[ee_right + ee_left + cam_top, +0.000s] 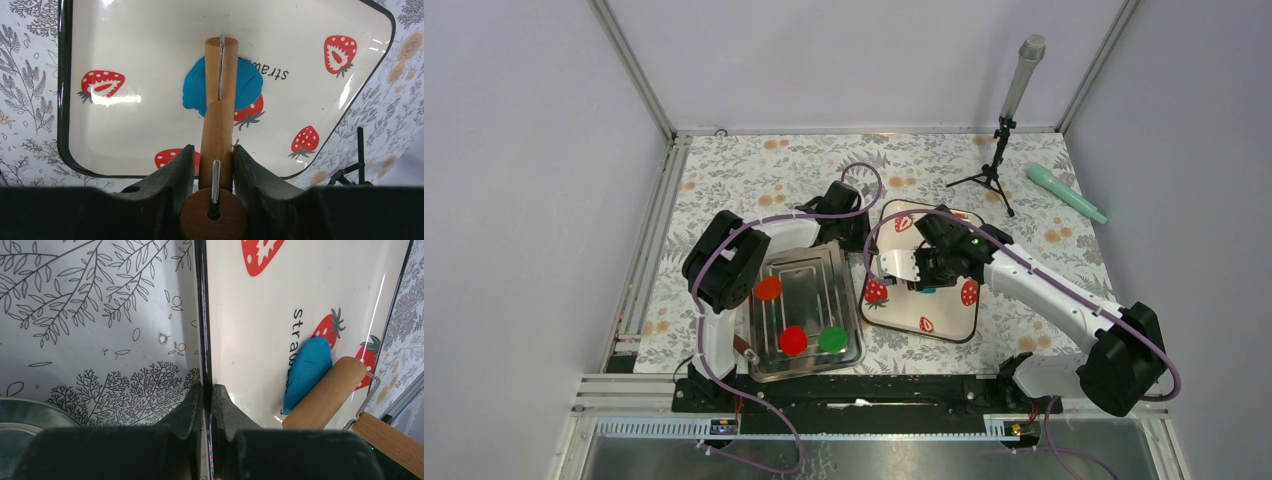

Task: Roll out the dumpling wrappers from the dough

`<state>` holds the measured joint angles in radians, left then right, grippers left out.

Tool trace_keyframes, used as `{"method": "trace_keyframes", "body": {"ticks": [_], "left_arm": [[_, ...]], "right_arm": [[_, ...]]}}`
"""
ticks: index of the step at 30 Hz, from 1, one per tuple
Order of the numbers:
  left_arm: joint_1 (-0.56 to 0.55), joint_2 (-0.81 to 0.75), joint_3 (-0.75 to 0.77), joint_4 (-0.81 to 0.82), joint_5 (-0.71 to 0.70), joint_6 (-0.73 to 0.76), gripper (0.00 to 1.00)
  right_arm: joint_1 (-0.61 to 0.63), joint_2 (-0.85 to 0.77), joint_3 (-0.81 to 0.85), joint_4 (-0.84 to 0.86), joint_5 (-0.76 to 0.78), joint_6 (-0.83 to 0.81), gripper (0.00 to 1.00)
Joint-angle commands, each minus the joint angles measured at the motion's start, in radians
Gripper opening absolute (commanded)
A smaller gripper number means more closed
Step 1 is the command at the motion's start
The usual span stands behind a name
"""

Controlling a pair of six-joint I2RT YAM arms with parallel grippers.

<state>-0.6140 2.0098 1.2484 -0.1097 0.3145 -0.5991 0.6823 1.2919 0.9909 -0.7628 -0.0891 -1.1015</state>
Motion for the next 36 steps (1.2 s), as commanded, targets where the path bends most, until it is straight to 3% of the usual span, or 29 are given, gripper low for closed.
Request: {"method": "trace_keyframes", "body": {"ticks": [1, 10, 36], "left_arm": [[-0.009, 0.020, -0.025, -0.058, -0.024, 0.050, 0.00], [-0.009, 0.027, -0.023, -0.051, -0.029, 0.048, 0.00], [-0.015, 0.033, -0.039, -0.037, -0.029, 0.005, 0.00]], "right_arm": [[0.006, 0.096, -0.002, -0.228, -0.210, 0.087, 0.00], [0.034, 0.135, 0.042, -0.327, -0.249, 0.109, 0.00], [0.097, 0.084, -0.006, -0.380, -0.279, 0.161, 0.00]]}}
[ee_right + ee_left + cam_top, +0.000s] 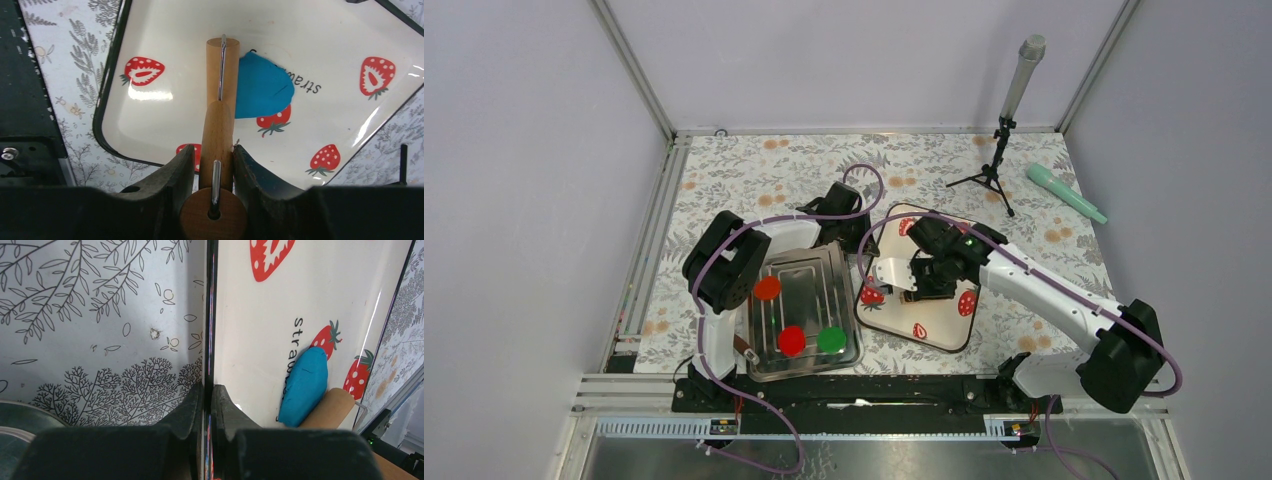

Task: Roll out the dumpling wrappers from the dough

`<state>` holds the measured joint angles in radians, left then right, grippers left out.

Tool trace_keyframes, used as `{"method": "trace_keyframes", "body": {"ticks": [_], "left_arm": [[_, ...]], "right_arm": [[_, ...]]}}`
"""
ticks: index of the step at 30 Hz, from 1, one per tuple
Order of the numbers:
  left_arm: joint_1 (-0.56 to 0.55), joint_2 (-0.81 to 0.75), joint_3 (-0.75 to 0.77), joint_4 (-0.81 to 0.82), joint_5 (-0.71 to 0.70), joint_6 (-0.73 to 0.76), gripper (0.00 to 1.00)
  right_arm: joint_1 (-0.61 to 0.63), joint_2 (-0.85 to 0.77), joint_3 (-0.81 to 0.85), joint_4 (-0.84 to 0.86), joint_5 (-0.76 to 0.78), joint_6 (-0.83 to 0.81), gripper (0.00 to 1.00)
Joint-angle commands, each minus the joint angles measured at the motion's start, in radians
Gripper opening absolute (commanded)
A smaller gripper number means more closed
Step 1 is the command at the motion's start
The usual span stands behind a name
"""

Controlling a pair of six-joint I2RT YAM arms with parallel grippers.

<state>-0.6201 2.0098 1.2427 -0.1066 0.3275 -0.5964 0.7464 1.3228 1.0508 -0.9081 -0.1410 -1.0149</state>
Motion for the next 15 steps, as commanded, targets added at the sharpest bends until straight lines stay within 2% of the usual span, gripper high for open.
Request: {"method": "trace_keyframes", "body": {"ticks": [1, 5, 6, 7, 12, 15], "left_arm": [[-0.010, 0.035, -0.035, -0.039, -0.041, 0.000, 0.00], [-0.010, 0.042, -0.035, -0.042, -0.046, -0.009, 0.00], [-0.208, 0.045, -0.033, -0.045, -0.050, -0.007, 0.00], [-0.035, 0.046, -0.033, -0.048, -0.051, -0.005, 0.00], [-0.010, 0.045, -0.024, -0.051, -0.029, -0.005, 0.00], [-0.010, 0.041, -0.019, -0.057, -0.026, -0.015, 0.00]], "right_arm": [[0.033, 0.053, -0.065, -0.238, -0.229, 0.075, 0.00], [0.034, 0.054, -0.060, -0.246, -0.237, 0.080, 0.00], [0.033, 0.055, -0.057, -0.251, -0.240, 0.081, 0.00], [0.034, 0.054, -0.049, -0.257, -0.241, 0.081, 0.00], [0.003, 0.013, 0.090, -0.292, -0.244, 0.163, 0.00], [-0.129, 0.008, 0.237, -0.312, -0.332, 0.254, 0.00]]}}
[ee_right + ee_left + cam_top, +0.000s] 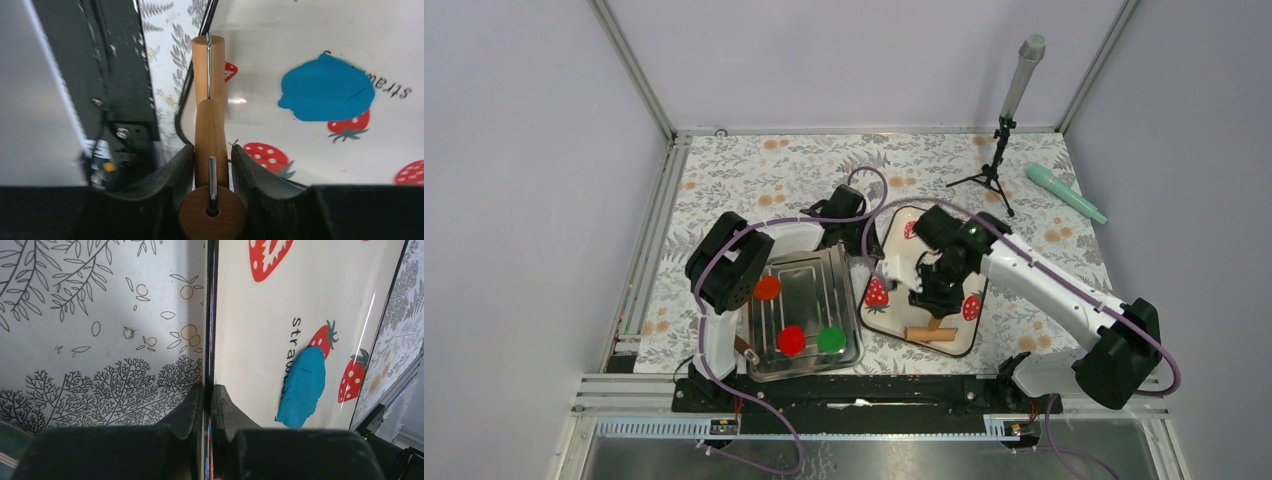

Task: Roll out the dumpling wrappers from the dough

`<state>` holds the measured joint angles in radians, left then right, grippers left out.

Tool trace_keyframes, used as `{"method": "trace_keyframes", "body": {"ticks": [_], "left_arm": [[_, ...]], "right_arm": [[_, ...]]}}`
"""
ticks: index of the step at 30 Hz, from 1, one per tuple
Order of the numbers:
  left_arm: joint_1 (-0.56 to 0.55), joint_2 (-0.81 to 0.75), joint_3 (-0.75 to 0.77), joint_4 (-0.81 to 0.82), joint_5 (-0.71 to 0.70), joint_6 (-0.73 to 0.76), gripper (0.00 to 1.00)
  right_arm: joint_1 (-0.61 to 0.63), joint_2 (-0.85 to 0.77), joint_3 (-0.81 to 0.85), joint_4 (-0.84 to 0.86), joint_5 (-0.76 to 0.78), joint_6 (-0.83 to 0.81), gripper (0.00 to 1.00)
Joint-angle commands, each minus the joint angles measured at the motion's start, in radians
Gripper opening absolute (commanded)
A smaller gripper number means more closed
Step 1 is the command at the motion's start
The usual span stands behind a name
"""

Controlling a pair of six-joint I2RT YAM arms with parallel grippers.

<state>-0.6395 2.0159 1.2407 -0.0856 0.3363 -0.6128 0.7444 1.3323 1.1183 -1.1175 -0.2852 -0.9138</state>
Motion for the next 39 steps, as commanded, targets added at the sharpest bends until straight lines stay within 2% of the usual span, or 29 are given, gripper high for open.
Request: {"method": "trace_keyframes", "body": {"ticks": [1, 4, 9, 12, 15, 19, 24, 31, 39], "left_arm": [[0.010, 0.032, -0.017, -0.081, -0.038, -0.005, 0.00], [0.009, 0.021, -0.027, -0.082, -0.036, -0.026, 0.00], [0.009, 0.014, -0.046, -0.066, -0.027, -0.044, 0.00], [0.010, 0.015, -0.040, -0.068, -0.028, -0.042, 0.00], [0.010, 0.014, -0.040, -0.069, -0.026, -0.038, 0.00], [0.009, 0.013, -0.042, -0.071, -0.029, -0.038, 0.00], [0.009, 0.016, -0.039, -0.073, -0.027, -0.038, 0.00], [0.013, 0.021, -0.030, -0.080, -0.027, -0.038, 0.00], [0.020, 0.030, -0.027, -0.081, -0.027, -0.048, 0.00]], "right_arm": [[-0.187, 0.003, 0.212, -0.112, -0.226, 0.180, 0.00], [-0.364, 0.012, 0.269, -0.126, -0.344, 0.251, 0.00], [-0.633, 0.024, 0.169, -0.016, -0.456, 0.456, 0.00], [-0.719, 0.104, 0.132, 0.017, -0.536, 0.587, 0.00], [-0.772, 0.182, 0.121, 0.049, -0.613, 0.644, 0.00], [-0.780, 0.212, 0.117, 0.122, -0.603, 0.666, 0.00], [-0.780, 0.247, 0.111, 0.138, -0.548, 0.619, 0.00], [-0.780, 0.297, 0.056, 0.190, -0.411, 0.584, 0.00], [-0.750, 0.331, -0.045, 0.296, -0.261, 0.645, 0.00]]}}
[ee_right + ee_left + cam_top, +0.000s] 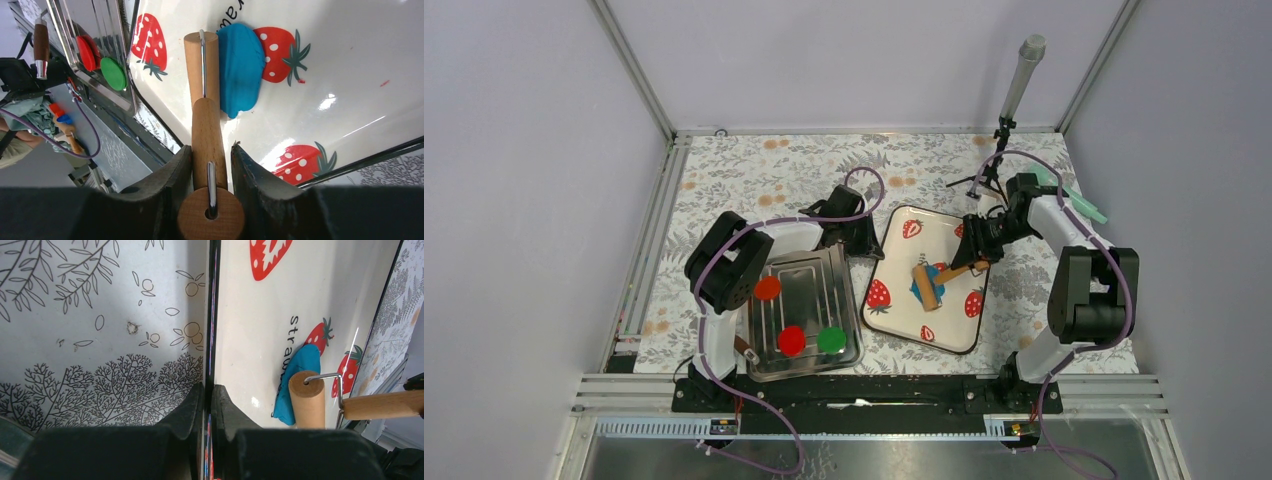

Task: Roll out the dumpling wrappers from the dough

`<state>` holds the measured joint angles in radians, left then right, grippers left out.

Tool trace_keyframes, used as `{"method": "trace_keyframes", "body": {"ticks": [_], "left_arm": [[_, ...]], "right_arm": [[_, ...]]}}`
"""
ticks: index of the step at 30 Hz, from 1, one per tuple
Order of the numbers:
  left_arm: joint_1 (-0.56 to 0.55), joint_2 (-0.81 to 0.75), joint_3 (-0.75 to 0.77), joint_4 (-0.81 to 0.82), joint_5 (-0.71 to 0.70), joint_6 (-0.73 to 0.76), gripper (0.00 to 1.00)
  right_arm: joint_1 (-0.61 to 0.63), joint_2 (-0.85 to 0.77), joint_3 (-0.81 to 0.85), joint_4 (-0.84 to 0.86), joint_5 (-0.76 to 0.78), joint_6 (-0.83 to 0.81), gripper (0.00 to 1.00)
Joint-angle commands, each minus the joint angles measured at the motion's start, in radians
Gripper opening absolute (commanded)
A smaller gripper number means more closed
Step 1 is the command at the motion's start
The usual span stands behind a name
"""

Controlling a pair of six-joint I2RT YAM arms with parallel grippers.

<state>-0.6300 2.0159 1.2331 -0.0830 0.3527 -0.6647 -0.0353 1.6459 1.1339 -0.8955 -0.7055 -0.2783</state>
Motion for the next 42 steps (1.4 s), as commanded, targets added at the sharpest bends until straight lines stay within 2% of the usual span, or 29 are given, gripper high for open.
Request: {"method": "trace_keyframes", "body": {"ticks": [1, 7, 10, 15, 19, 21, 24, 28, 35, 42], "left_arm": [[0.010, 0.032, -0.018, -0.084, -0.043, 0.002, 0.00], [0.012, 0.034, -0.016, -0.083, -0.042, -0.003, 0.00], [0.012, 0.031, -0.017, -0.081, -0.041, -0.003, 0.00], [0.012, 0.029, -0.020, -0.080, -0.044, 0.000, 0.00], [0.012, 0.037, -0.013, -0.078, -0.039, 0.000, 0.00], [0.012, 0.039, -0.011, -0.077, -0.040, 0.005, 0.00], [0.012, 0.041, -0.010, -0.075, -0.042, 0.010, 0.00], [0.012, 0.040, -0.015, -0.074, -0.040, 0.008, 0.00], [0.013, 0.035, -0.017, -0.070, -0.041, 0.011, 0.00], [0.013, 0.028, -0.025, -0.070, -0.047, 0.019, 0.00]], "right_arm": [[0.054, 0.018, -0.073, 0.084, 0.182, 0.016, 0.00], [0.119, 0.058, -0.078, 0.118, 0.281, 0.056, 0.00], [0.136, 0.074, -0.071, 0.129, 0.271, 0.069, 0.00], [0.189, 0.052, 0.014, 0.076, 0.033, 0.063, 0.00], [0.235, 0.023, 0.193, -0.105, -0.106, -0.011, 0.00], [0.242, 0.009, 0.295, -0.163, -0.076, -0.021, 0.00], [0.248, -0.022, 0.396, -0.209, 0.097, -0.037, 0.00], [0.252, -0.047, 0.388, -0.219, 0.314, -0.071, 0.00], [0.255, -0.034, 0.312, -0.180, 0.371, -0.052, 0.00], [0.256, 0.060, 0.274, -0.133, 0.398, -0.078, 0.00]]}}
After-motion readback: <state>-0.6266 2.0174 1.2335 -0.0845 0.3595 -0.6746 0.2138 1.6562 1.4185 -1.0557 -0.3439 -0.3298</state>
